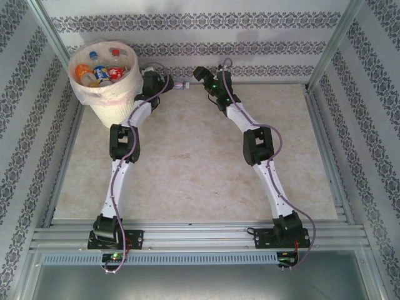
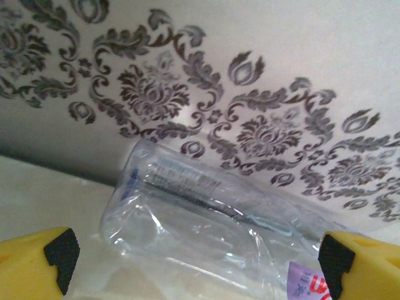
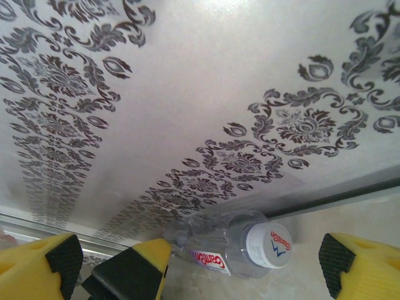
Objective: Put the plastic bottles in the bin
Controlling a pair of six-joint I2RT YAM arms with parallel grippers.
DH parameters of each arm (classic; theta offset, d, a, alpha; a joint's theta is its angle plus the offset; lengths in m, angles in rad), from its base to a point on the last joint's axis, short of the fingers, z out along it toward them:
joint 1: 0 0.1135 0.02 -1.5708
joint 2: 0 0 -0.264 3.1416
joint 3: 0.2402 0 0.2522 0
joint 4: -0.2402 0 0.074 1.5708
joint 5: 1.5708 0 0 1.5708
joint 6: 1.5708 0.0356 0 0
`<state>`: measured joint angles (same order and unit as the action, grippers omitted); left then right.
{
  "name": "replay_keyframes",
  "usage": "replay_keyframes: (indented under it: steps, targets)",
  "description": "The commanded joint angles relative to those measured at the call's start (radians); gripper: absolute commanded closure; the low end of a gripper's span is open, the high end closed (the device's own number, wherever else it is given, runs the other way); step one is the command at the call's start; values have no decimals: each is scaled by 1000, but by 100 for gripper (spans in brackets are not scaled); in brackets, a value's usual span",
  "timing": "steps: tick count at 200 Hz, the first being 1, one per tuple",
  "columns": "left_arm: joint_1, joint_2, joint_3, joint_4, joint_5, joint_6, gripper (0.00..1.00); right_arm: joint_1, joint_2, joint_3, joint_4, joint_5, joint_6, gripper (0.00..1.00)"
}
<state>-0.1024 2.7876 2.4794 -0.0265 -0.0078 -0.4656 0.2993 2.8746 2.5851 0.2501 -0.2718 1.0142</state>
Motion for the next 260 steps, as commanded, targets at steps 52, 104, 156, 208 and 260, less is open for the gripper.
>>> replay_keyframes:
  steps: [52, 104, 156, 208, 260]
  targets:
    - [10, 98, 232, -48, -83, 21, 0, 8, 18, -9, 4, -20, -4, 2]
    - [30, 169, 282, 27, -27, -62, 0, 18, 20, 8, 7, 5, -62, 2]
    - [61, 224, 292, 74, 56, -144, 0, 17, 34, 18, 6, 10, -57, 2]
    - [62, 244, 314, 157, 236, -199, 0, 16, 52, 36, -11, 0, -60, 2]
    - [39, 221, 308, 159, 411, -218, 0, 5, 47, 35, -25, -25, -45, 2]
